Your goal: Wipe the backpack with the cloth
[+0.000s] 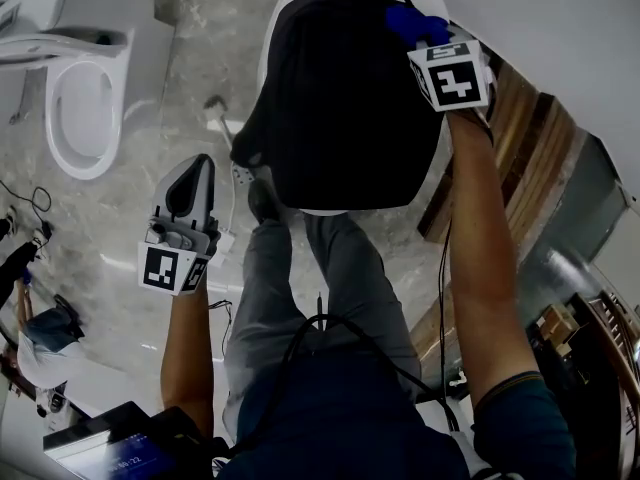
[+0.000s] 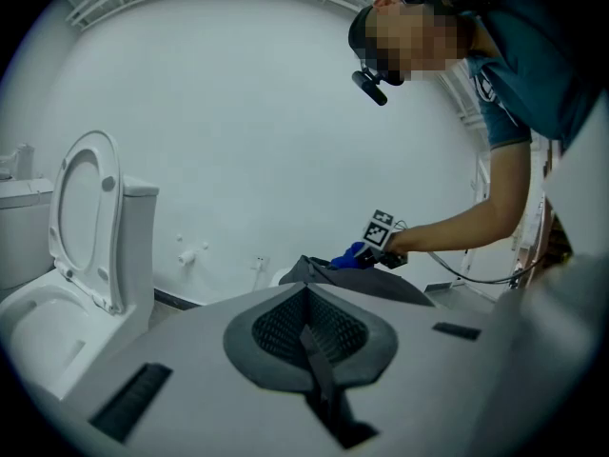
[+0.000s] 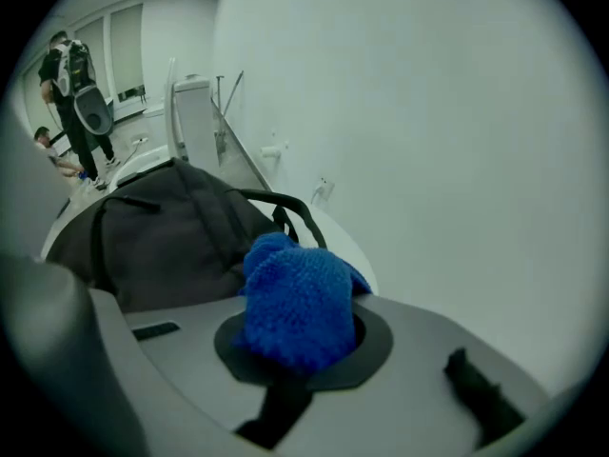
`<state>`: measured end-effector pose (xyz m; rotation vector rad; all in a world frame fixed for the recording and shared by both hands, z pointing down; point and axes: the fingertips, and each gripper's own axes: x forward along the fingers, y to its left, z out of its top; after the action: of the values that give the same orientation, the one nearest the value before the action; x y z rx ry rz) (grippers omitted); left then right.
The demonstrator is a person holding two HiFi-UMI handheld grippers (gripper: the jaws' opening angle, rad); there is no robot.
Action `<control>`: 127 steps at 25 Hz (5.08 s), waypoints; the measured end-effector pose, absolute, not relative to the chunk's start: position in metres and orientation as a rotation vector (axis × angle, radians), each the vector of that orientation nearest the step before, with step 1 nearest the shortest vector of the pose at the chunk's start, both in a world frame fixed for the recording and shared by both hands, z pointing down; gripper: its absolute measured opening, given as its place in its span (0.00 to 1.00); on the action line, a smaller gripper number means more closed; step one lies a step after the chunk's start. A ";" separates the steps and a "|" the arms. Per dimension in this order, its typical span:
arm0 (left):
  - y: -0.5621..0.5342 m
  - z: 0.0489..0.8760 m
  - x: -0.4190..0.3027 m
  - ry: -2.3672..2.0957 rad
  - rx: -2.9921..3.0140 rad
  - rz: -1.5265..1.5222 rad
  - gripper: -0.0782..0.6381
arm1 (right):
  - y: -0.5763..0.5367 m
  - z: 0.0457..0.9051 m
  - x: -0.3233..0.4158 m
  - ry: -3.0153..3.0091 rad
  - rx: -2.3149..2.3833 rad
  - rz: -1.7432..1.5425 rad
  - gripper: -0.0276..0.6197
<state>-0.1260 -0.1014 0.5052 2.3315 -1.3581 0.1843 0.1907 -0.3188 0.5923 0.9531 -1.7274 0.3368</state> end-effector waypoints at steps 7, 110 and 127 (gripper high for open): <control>-0.107 0.502 -0.114 -1.342 2.345 0.161 0.11 | -0.329 0.618 0.085 -1.756 0.599 0.156 0.07; 0.263 0.078 -0.089 -0.957 2.928 -0.212 0.11 | 0.292 0.010 0.127 -2.757 1.768 -0.026 0.07; 0.511 0.028 -0.093 -1.030 2.973 -0.187 0.11 | 0.524 -0.028 0.126 -2.774 1.765 0.009 0.07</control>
<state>-0.0931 0.5114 0.0277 2.9731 -1.0304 -0.1871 0.1261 0.5244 -0.0285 1.7652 -2.7742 0.0088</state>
